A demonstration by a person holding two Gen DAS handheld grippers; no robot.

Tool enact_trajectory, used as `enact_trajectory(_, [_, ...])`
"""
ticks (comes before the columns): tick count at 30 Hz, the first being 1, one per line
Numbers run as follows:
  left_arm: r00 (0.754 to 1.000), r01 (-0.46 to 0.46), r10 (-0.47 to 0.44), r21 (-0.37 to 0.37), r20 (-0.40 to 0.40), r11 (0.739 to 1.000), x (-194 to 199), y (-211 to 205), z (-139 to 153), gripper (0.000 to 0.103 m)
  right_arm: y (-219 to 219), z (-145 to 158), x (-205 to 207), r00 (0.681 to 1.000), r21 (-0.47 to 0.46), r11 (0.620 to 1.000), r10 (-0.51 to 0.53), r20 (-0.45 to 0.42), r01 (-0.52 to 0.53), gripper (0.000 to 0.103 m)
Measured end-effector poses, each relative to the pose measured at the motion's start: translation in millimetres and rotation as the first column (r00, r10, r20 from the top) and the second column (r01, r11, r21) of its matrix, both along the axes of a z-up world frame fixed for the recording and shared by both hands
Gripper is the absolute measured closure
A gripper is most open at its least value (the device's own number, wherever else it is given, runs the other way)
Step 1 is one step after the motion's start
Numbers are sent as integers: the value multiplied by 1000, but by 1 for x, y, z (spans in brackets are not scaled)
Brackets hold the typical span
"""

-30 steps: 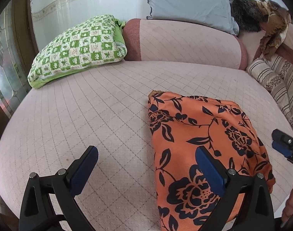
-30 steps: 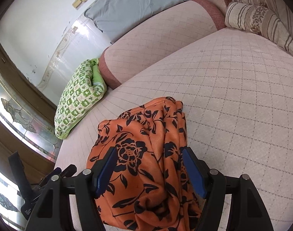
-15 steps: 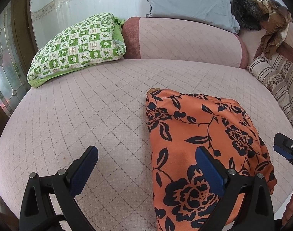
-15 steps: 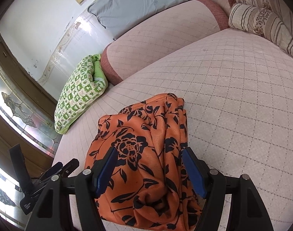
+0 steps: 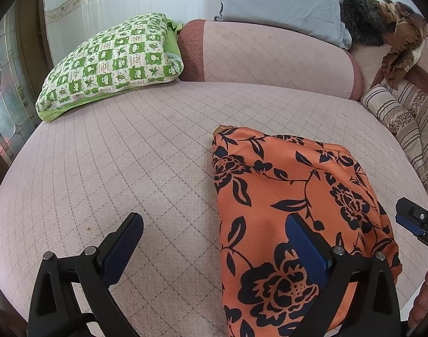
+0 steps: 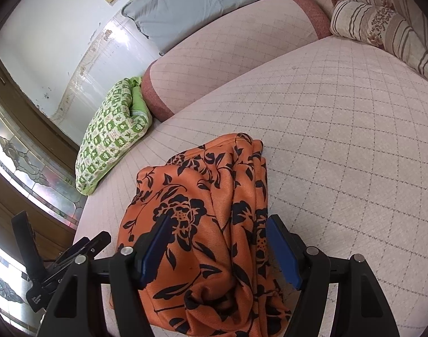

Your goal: Fold small clothes

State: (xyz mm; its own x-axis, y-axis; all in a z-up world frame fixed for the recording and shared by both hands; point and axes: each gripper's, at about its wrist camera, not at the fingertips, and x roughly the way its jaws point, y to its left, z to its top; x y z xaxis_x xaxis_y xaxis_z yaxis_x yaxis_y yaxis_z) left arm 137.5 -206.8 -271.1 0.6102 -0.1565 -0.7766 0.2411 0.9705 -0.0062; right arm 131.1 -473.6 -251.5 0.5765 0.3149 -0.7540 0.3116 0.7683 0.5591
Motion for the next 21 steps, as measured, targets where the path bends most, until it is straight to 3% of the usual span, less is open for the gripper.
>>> enact_trajectory(21, [1000,-1,1,2,-8,1000,1,-2,-5,2,1,0,0,1000,-1,1000,0,1,0,30])
